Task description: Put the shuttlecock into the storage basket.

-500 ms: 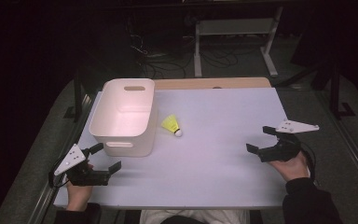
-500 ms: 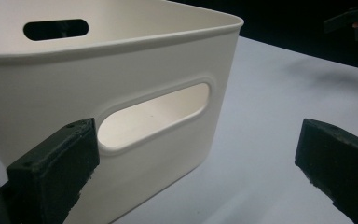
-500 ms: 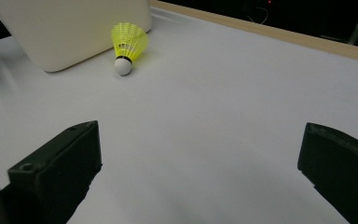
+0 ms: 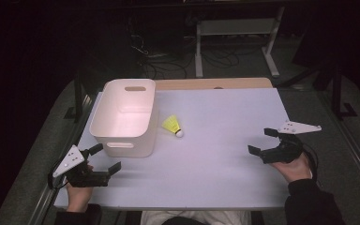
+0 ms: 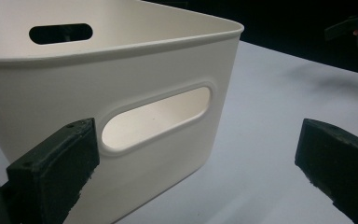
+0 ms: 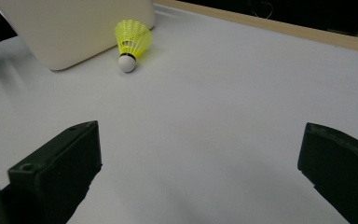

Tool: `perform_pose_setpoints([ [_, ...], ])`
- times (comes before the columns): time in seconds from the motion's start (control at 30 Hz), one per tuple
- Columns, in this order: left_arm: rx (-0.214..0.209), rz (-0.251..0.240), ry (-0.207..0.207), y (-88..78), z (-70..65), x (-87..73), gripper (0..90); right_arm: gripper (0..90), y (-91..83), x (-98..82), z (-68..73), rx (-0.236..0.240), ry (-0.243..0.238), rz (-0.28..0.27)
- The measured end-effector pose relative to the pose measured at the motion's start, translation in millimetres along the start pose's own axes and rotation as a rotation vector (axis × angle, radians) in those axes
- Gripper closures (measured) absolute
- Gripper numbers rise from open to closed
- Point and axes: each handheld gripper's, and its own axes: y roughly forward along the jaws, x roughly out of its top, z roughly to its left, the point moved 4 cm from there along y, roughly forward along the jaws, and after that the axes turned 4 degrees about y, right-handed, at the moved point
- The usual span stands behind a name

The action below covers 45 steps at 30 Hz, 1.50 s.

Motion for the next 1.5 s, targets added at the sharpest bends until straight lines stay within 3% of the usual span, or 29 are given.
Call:
perform_pose_setpoints([
  [0.7,0.009,0.005,-0.001,-0.5,0.2,-1.0,0.0,0.0,-0.4,11.5,12.9,0.012,-0.047,0.041],
  [1.07,-0.011,0.001,-0.012,1.8,-1.1,-0.6,0.0,0.0,5.5,29.4,23.8,0.023,-0.086,0.070],
  [1.5,-0.001,0.012,-0.008,3.4,0.2,-1.3,0.0,0.0,13.0,44.9,31.5,0.026,-0.127,0.099],
])
